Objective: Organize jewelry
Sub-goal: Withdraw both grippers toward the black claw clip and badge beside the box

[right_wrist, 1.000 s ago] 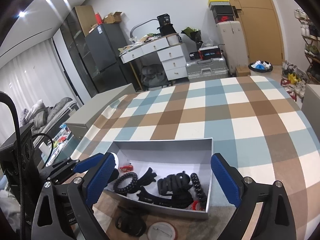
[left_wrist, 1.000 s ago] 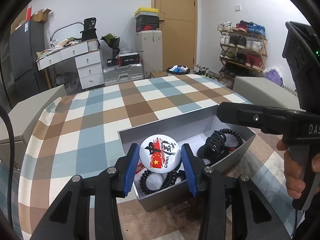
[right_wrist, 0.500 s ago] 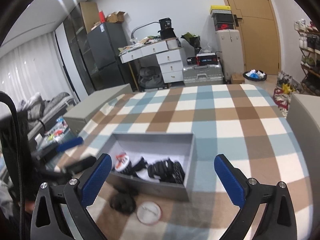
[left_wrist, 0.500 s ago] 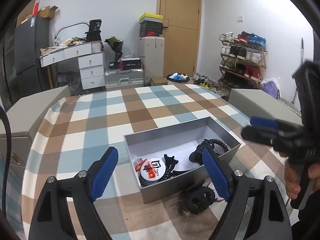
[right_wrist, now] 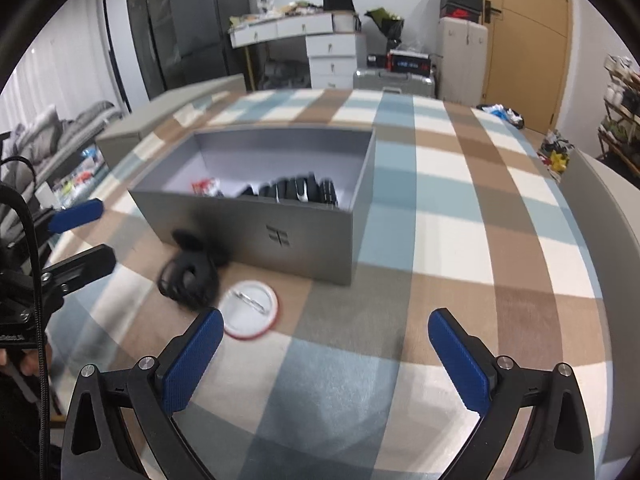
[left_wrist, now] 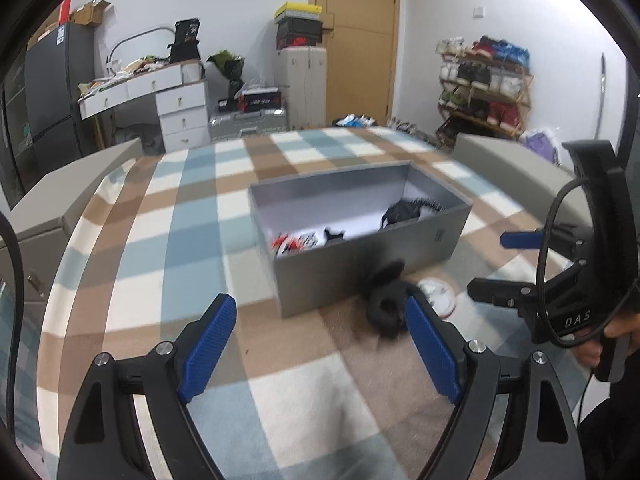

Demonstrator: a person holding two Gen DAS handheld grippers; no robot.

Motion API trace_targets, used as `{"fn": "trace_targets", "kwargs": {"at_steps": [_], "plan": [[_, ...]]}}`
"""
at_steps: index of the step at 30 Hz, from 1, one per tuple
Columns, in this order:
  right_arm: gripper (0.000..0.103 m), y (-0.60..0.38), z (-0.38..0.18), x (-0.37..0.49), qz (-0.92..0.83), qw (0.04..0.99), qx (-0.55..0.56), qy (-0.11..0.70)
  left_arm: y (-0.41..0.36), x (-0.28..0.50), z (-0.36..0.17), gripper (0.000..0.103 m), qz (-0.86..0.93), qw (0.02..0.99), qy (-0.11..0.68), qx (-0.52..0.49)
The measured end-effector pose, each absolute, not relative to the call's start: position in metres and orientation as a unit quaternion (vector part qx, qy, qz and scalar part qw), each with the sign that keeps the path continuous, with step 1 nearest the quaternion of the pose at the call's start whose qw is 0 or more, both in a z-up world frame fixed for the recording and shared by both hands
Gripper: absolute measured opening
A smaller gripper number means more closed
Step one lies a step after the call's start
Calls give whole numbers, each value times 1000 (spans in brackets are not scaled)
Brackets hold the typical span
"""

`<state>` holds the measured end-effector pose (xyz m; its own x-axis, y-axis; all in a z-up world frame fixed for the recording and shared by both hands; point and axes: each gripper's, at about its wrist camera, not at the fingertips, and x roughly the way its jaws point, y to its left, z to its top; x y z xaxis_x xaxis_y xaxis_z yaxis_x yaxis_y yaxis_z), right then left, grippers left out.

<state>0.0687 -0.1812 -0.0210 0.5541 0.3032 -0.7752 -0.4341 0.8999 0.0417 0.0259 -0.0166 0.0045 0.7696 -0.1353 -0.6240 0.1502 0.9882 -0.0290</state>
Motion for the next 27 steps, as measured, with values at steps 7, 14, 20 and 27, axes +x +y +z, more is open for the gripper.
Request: {"fn": "trace_targets", "kwargs": {"at_steps": [7,14,20,27], "plan": [[103,-167,-31,67,210,865,-108,443,-10,27,-5,83,-64,935,349,5],[103,-145,-38,69,209,857,-142,450,-2,26,-9,83,-57,933,355,-7],[103,-139,-39,79,201,856,-133,458,-1,26,-11,83,-59,931,360,-13],[102,-148,-38,81,184,860,-126,459,-6,25,-11,83,-63,930,361,1]]}}
